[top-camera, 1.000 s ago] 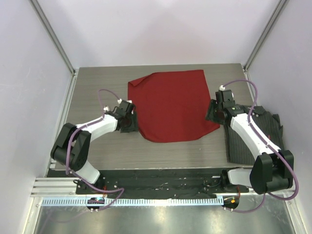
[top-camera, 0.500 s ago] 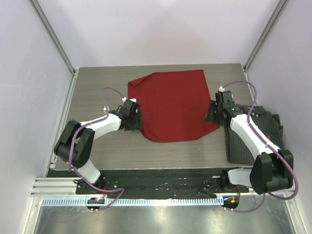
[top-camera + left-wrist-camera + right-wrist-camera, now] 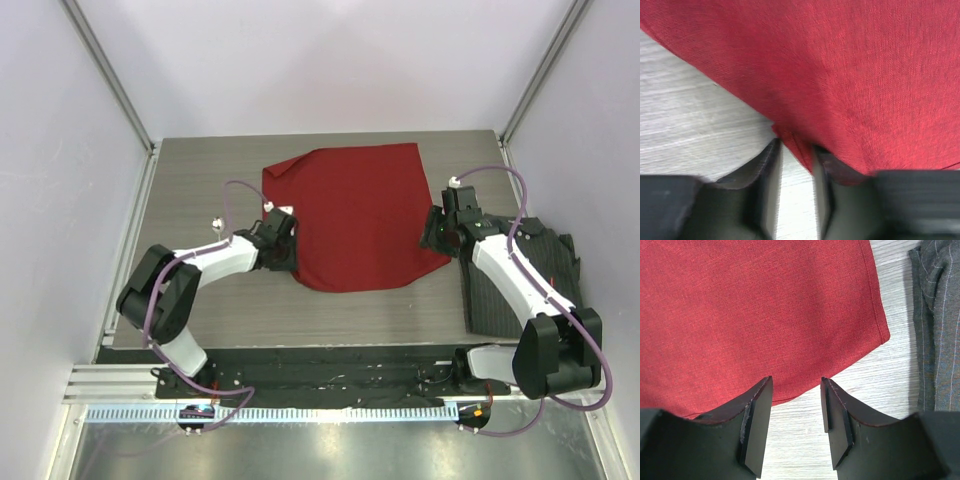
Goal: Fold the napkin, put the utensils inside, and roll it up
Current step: Flatten the napkin out
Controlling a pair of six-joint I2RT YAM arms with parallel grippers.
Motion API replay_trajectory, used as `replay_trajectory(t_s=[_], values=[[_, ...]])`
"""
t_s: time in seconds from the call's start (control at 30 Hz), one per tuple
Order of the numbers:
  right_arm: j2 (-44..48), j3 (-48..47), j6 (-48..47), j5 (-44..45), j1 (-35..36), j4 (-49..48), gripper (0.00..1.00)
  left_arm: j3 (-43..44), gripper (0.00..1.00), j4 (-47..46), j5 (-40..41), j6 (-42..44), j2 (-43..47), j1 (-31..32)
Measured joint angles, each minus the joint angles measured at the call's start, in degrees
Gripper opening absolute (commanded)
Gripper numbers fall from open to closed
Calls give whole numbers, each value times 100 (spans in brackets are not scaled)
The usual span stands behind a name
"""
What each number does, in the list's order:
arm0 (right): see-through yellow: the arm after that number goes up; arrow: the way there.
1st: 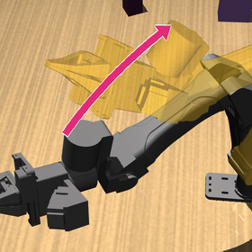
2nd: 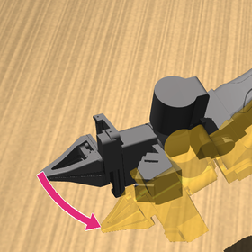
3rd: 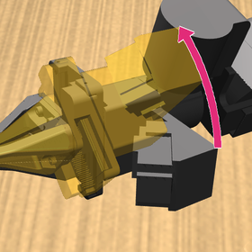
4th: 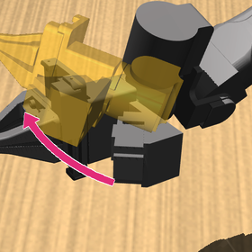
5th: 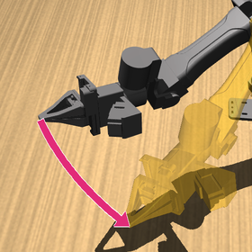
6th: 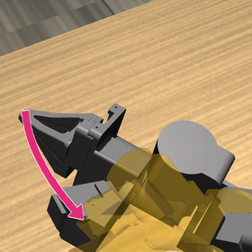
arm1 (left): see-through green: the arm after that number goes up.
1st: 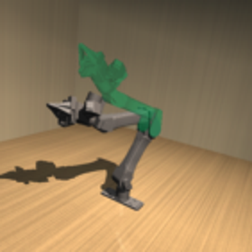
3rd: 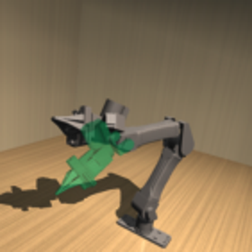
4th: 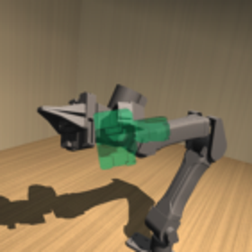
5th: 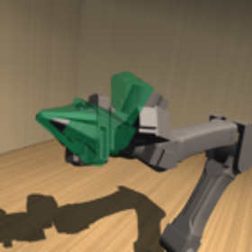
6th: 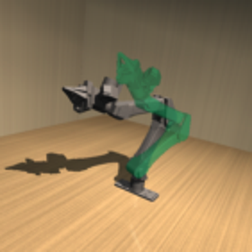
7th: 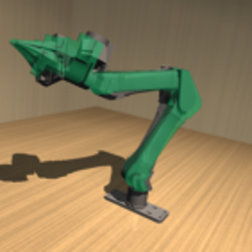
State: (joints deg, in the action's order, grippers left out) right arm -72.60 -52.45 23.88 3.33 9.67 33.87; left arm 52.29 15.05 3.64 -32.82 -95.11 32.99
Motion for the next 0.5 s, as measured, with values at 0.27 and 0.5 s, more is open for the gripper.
replay_trajectory(t_s=[0.27,0.5], values=[[173,39,-2,-9,0,0,51,-245,0,-76,227,-140,153,151],[186,238,-2,-57,0,-61,51,-1414,0,-42,800,-575,1408,155]])
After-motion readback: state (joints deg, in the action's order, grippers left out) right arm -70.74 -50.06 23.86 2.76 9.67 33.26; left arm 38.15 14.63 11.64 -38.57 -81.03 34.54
